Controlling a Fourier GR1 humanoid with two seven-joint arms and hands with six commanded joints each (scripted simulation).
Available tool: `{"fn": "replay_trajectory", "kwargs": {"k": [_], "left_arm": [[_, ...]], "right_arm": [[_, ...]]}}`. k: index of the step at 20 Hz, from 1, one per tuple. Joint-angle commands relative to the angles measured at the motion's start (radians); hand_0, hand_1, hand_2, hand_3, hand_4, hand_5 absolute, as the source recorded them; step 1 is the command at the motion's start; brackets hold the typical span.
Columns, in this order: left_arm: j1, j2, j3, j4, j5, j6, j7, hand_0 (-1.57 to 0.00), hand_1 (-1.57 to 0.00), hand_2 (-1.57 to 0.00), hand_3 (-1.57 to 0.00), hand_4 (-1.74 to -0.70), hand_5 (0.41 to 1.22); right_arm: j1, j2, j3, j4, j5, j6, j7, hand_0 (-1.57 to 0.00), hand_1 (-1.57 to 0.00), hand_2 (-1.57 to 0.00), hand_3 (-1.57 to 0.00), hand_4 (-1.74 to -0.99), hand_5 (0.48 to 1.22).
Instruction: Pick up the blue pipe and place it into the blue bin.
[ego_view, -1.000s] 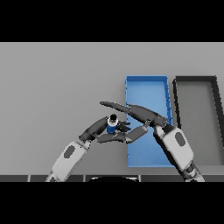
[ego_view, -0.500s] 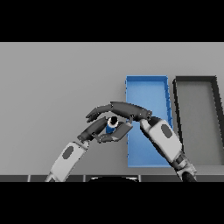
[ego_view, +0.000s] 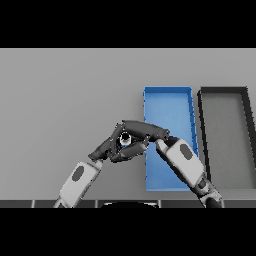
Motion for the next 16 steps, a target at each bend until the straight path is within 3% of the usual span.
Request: {"fn": "replay_trajectory", "kwargs": {"k": [1, 2, 6, 8, 9, 10, 13, 16], "left_arm": [[0.005, 0.000, -0.001, -0.008, -0.004, 0.001, 0.004, -1.57, -1.57, -1.57, -1.44, -1.72, 1.221], [0.009, -0.002, -0.004, -0.003, -0.008, 0.000, -0.016, -1.57, -1.57, -1.57, -1.44, -1.73, 1.221], [-0.007, -0.002, 0.010, -0.009, -0.031, 0.013, 0.011, -1.57, -1.57, -1.57, -1.42, -1.73, 1.221], [0.006, 0.005, 0.000, -0.015, -0.071, 0.042, -0.024, -1.57, -1.57, -1.57, -1.45, -1.72, 1.221], [0.012, 0.020, -0.002, -0.032, -0.088, 0.043, -0.045, -1.46, -1.34, -1.29, -1.17, -1.60, 1.221], [0.014, 0.026, -0.007, -0.030, -0.092, 0.020, -0.032, -1.17, -1.07, -1.03, -0.93, -1.47, 1.221], [0.001, 0.041, 0.000, -0.024, -0.107, -0.049, -0.024, -0.60, -0.55, -0.53, -0.48, -1.21, 1.221], [0.001, 0.035, 0.012, -0.022, -0.121, -0.046, 0.029, -0.31, -0.28, -0.27, -0.24, -1.05, 0.938]], "right_arm": [[0.004, -0.010, 0.000, -0.007, 0.002, 0.004, -0.006, -1.48, -1.48, -1.48, -1.40, -1.692, 1.071], [0.000, -0.005, 0.007, -0.012, 0.003, 0.004, 0.009, -1.50, -1.50, -1.50, -1.43, -1.702, 1.101], [0.019, 0.015, 0.005, -0.015, 0.016, -0.042, -0.025, -1.54, -1.54, -1.54, -1.52, -1.725, 1.172], [0.026, 0.024, 0.002, -0.017, 0.035, -0.044, -0.029, -1.55, -1.55, -1.55, -1.54, -1.731, 1.190], [0.026, 0.027, 0.007, -0.041, 0.036, -0.057, -0.019, -1.56, -1.56, -1.56, -1.54, -1.733, 1.196], [0.031, 0.026, 0.008, -0.040, 0.051, -0.060, -0.018, -1.56, -1.56, -1.56, -1.55, -1.734, 1.201], [0.035, 0.046, 0.008, -0.053, 0.056, -0.065, 0.026, -1.56, -1.56, -1.56, -1.56, -1.738, 1.211], [0.047, 0.062, 0.002, -0.057, 0.084, -0.060, 0.037, -1.57, -1.57, -1.57, -1.56, -1.739, 1.216]]}}
